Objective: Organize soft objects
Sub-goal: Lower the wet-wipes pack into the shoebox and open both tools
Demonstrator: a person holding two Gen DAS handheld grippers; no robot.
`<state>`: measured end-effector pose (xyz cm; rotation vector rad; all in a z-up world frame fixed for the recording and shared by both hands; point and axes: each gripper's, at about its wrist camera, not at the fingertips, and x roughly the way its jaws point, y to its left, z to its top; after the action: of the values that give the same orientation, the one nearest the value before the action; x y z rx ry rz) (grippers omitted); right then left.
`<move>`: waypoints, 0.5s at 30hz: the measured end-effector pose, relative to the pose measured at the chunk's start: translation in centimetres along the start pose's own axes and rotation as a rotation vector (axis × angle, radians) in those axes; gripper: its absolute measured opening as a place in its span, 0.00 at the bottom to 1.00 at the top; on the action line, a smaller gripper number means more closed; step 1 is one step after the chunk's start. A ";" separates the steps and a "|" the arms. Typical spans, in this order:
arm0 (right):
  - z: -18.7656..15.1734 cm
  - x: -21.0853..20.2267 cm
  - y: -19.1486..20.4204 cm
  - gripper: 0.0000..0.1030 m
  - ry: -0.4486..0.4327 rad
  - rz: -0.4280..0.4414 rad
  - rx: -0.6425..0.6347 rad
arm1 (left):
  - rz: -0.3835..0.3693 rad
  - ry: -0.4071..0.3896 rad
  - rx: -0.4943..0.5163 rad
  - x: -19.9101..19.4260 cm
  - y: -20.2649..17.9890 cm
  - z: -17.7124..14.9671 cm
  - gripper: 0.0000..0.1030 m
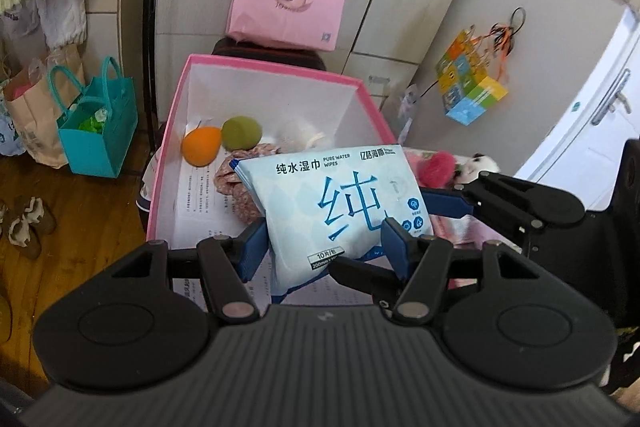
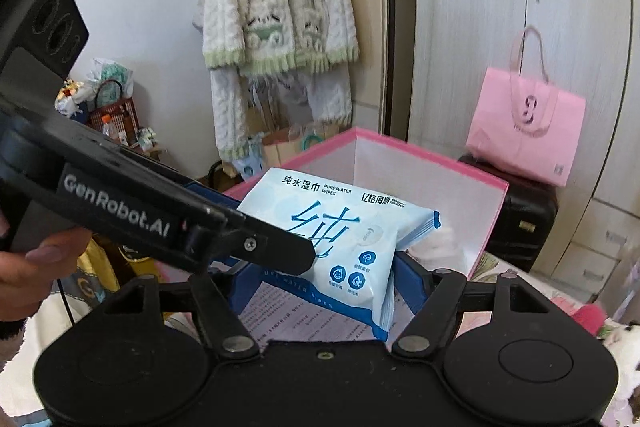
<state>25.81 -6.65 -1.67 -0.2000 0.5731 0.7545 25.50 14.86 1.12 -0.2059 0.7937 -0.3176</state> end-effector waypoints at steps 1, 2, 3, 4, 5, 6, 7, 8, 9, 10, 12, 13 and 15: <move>0.1 0.6 -0.1 0.74 0.015 0.002 0.002 | 0.001 0.006 -0.007 0.5 0.4 0.1 0.57; 0.1 1.1 -0.2 0.74 0.028 0.001 0.002 | 0.002 0.014 -0.013 1.0 0.7 0.3 0.57; 0.3 1.6 -0.2 0.74 0.040 -0.002 -0.003 | 0.005 0.021 -0.016 1.5 1.0 0.4 0.57; 0.3 2.1 -0.2 0.74 0.052 -0.006 -0.008 | 0.010 0.024 -0.017 1.8 1.3 0.5 0.57; 0.4 2.6 -0.3 0.74 0.064 -0.007 -0.011 | 0.017 0.028 -0.019 2.1 1.5 0.5 0.57; 0.4 3.0 -0.2 0.74 0.076 -0.008 -0.015 | 0.022 0.036 -0.019 2.5 1.7 0.5 0.57; 0.5 3.4 -0.2 0.74 0.089 -0.011 -0.023 | 0.027 0.042 -0.017 2.8 2.0 0.6 0.57; 0.5 3.8 -0.2 0.74 0.100 -0.015 -0.033 | 0.036 0.046 -0.012 3.1 2.1 0.7 0.57; 0.6 4.1 -0.2 0.73 0.109 -0.018 -0.042 | 0.053 0.051 -0.001 3.4 2.2 0.7 0.57; 0.6 4.5 -0.2 0.73 0.118 -0.023 -0.042 | 0.073 0.050 0.027 3.6 2.0 0.7 0.58; 0.5 5.0 -0.3 0.72 0.130 -0.028 -0.038 | 0.082 0.076 0.092 4.0 1.7 0.7 0.61; 0.4 5.0 -0.3 0.72 0.135 -0.023 -0.038 | 0.071 0.071 0.076 3.8 1.8 0.7 0.61; 0.5 4.6 -0.3 0.72 0.127 -0.022 -0.040 | 0.045 0.070 0.072 3.2 1.9 0.8 0.61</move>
<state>28.93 -4.01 -3.87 -0.2924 0.6749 0.7356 28.62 15.57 -1.06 -0.1096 0.8532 -0.3112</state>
